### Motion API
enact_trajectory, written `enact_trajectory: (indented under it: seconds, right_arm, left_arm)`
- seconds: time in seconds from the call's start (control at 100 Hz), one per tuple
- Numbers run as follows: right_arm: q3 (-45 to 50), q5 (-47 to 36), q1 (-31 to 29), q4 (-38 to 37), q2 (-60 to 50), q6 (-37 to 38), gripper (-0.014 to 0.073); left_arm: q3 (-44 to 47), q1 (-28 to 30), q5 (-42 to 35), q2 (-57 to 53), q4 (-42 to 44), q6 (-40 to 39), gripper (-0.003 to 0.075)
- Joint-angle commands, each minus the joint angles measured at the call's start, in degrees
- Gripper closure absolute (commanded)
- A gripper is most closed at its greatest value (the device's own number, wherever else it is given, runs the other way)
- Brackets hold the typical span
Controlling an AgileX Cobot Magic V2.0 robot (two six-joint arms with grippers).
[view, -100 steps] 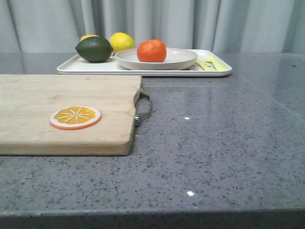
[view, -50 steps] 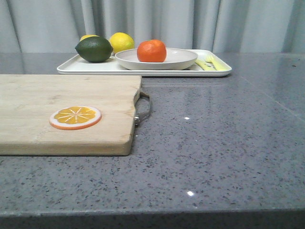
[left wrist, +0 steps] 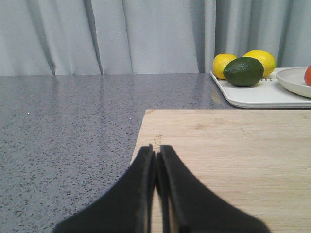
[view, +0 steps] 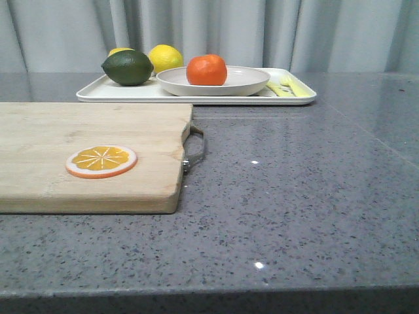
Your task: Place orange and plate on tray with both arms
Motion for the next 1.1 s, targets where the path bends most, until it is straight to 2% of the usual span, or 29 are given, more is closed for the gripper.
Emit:
enact_trajectory:
  seconds: [0.0,0.15,0.31,0.46,1.09]
  right_arm:
    - [1.0,-8.5,-1.4,-5.7,-1.1,4.6,0.0662]
    - [5.8,-14.1,-3.9,-10.6,-4.9,8.0,0.0662]
    - [11.6,-20.3,-5.6,-10.9,-10.2,8.0,0.0662]
    - [15.4,-20.2,-6.5,-11.0,-16.2,8.0,0.0662]
    - [15.8,-19.4,-6.8,-11.8,-15.9,8.0,0.0662]
  left_arm:
    - [1.3,0.2,-4.5,-1.8,-0.2,-0.5,0.0739]
    - [1.3,0.2,-4.5,-1.8,-0.2,-0.5,0.0739]
    - [1.3,0.2,-4.5,-1.8,-0.2,-0.5,0.0739]
    - [1.3,0.2,-4.5,-1.8,-0.2,-0.5,0.0739]
    - [1.3,0.2,-4.5,-1.8,-0.2,-0.5,0.0739]
